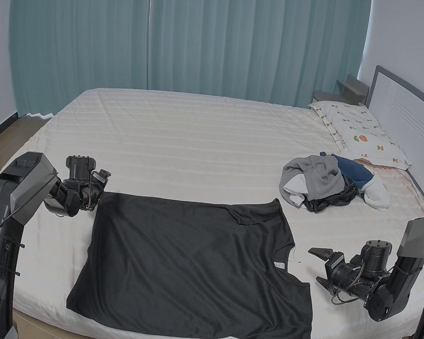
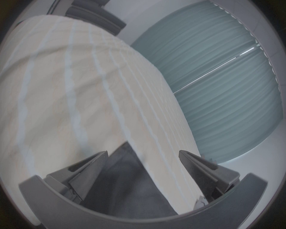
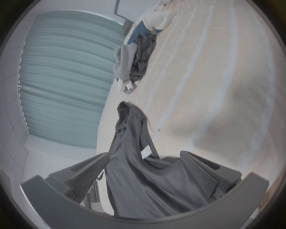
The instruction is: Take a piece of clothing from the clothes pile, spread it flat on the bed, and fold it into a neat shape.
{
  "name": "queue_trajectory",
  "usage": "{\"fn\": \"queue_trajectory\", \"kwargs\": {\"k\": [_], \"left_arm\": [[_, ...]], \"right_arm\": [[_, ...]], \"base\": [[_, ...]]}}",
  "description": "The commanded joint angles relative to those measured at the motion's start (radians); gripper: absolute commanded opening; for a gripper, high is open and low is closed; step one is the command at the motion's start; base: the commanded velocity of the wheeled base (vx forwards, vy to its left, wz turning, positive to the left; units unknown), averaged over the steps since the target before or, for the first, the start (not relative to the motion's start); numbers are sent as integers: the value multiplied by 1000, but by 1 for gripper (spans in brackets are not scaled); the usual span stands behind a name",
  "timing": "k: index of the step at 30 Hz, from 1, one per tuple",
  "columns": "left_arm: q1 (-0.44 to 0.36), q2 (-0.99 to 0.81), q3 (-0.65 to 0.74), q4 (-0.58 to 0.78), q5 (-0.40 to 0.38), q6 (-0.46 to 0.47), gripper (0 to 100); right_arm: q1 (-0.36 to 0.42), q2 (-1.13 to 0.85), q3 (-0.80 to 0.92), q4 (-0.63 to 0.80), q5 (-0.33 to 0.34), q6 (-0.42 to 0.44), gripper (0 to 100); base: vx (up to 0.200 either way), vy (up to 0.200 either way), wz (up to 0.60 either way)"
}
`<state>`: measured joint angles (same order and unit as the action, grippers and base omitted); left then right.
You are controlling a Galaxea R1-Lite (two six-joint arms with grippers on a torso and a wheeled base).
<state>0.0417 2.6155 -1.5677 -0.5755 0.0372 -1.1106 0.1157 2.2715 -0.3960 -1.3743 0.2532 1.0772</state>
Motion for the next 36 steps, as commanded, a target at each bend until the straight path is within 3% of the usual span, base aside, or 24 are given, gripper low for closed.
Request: {"fn": "queue_trajectory", "kwargs": {"k": [1, 6, 8, 13, 20, 27, 36], "left_arm": [[6, -149, 166, -21, -115, -51, 100], [-5, -150, 210, -23, -148, -46, 100], [-17, -155, 218, -21, -148, -49, 100], [-23, -157, 255, -47, -134, -37, 100], [-39, -173, 374, -254, -149, -34, 100], [-51, -184, 399, -260, -151, -28, 100], [-56, -184, 399, -262, -151, -26, 100]], "right_arm": [[65, 39, -146, 41, -121, -2, 100], [116, -20, -281, 218, -172, -11, 100], [140, -23, -416, 371, -189, -31, 100], [151, 39, -669, 574, -223, -46, 100], [197, 207, -925, 744, -230, -51, 100], [186, 344, -1219, 952, -256, -91, 100], [182, 480, -1518, 1113, -292, -92, 100]], "base": [[0, 0, 0], [0, 0, 0], [0, 0, 0], [0, 0, 0], [0, 0, 0], [0, 0, 0], [0, 0, 0]]}}
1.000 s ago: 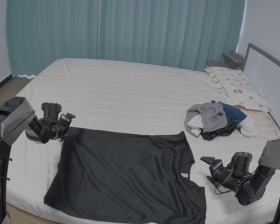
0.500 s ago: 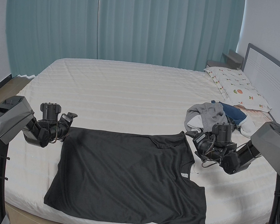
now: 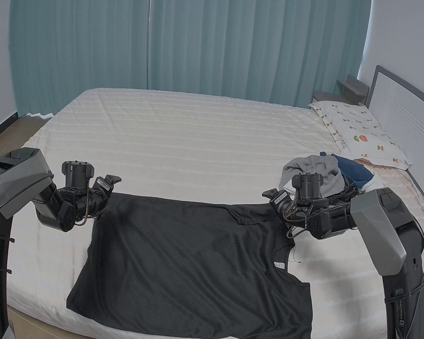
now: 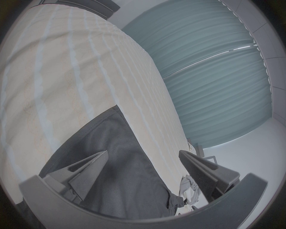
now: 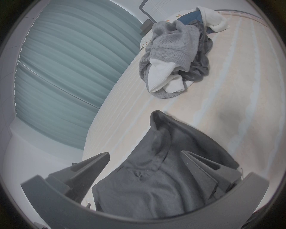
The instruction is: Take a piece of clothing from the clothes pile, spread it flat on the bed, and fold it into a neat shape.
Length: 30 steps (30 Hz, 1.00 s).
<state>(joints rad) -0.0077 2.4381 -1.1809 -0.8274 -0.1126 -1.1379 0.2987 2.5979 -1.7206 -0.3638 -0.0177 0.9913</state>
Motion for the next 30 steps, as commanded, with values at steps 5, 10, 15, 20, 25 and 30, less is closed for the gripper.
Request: {"fn": "queue_trajectory", "kwargs": {"k": [5, 10, 15, 20, 25, 30], "left_arm": [[-6, -5, 10, -12, -1, 1, 100], [-6, -4, 10, -12, -1, 1, 100], [-8, -2, 10, -10, -1, 3, 100], [-8, -2, 9, -10, -1, 3, 100], [-8, -2, 9, -10, -1, 3, 100], [-8, -1, 9, -10, -1, 3, 100]], "right_arm": [[-3, 192, -279, 172, -22, -6, 0], [-4, 202, -279, 163, -22, -26, 0], [-12, 194, -279, 49, -22, -33, 0], [-21, 203, -279, -176, -65, -48, 0], [-26, 220, -279, -244, -67, -69, 0], [-27, 251, -279, -242, -45, -108, 100]], "base": [[0, 0, 0], [0, 0, 0], [0, 0, 0], [0, 0, 0], [0, 0, 0], [0, 0, 0]]}}
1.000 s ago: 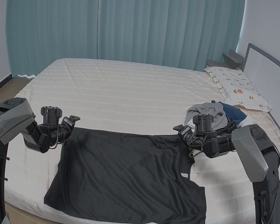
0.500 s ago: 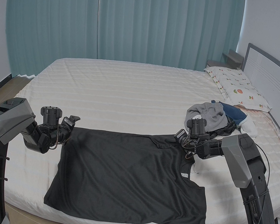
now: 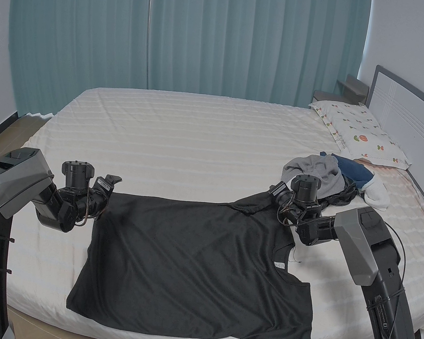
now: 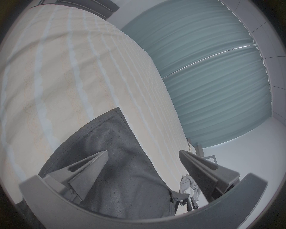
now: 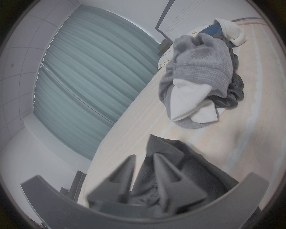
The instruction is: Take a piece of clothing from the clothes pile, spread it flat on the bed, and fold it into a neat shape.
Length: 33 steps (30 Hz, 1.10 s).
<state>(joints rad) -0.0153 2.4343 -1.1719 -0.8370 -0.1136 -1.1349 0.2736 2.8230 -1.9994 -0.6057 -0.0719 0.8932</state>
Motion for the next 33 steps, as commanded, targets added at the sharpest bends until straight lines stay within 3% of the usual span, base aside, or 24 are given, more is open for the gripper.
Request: {"fn": "queue_trajectory", "kwargs": {"k": [1, 7, 13, 20, 24, 33], "left_arm": [[0, 3, -2, -1, 0, 0, 100], [0, 5, -2, -1, 0, 0, 100], [0, 3, -2, 1, 0, 0, 100], [0, 3, -2, 1, -1, 1, 100], [0, 2, -2, 1, -1, 1, 100], [2, 3, -3, 1, -3, 1, 100]], "right_arm": [[-4, 30, -1, 0, 12, -23, 100], [-37, 7, -1, 17, 11, -54, 100], [-76, -142, 225, 34, 32, -131, 100], [-125, -241, 491, 34, 184, -192, 100], [-128, -223, 511, 32, 193, -235, 100], [-114, -192, 495, 21, 195, -234, 100]], "base": [[0, 0, 0], [0, 0, 0], [0, 0, 0], [0, 0, 0], [0, 0, 0], [0, 0, 0]]}}
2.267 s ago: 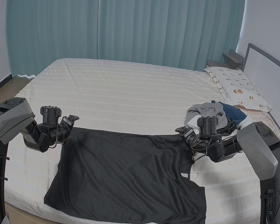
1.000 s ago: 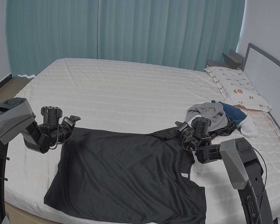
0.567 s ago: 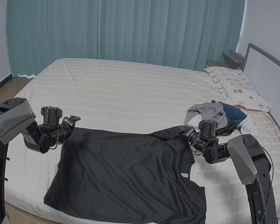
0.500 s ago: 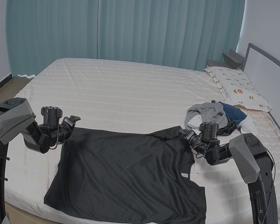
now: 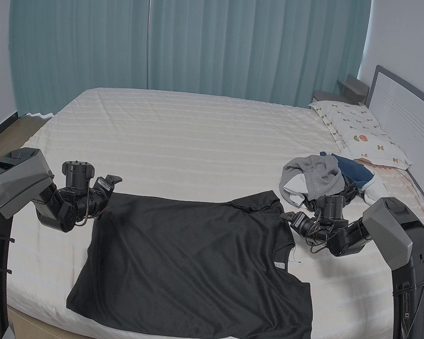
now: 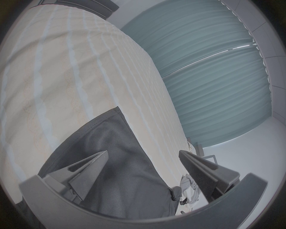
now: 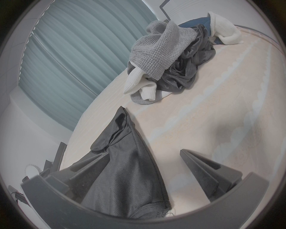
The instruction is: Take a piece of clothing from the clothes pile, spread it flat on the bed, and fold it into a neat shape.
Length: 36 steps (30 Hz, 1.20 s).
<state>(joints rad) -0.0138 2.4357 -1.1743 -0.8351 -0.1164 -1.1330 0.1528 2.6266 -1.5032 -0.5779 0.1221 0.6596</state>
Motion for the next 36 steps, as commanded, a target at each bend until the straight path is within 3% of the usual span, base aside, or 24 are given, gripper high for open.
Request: {"fn": "queue_trajectory", "kwargs": {"k": [1, 11, 12, 36], "left_arm": [[0, 2, -1, -1, 0, -1, 100], [0, 2, -1, 1, 0, -1, 100], [0, 2, -1, 1, -2, -1, 100], [0, 3, -2, 1, -2, -1, 100]], "right_arm": [[14, 7, -2, -19, 2, 2, 100], [51, 78, -58, -33, -21, 8, 100], [48, 79, -58, -33, -25, 8, 0], [-7, 82, -187, -43, -108, 6, 0]], "base": [[0, 0, 0], [0, 0, 0], [0, 0, 0], [0, 0, 0]]}}
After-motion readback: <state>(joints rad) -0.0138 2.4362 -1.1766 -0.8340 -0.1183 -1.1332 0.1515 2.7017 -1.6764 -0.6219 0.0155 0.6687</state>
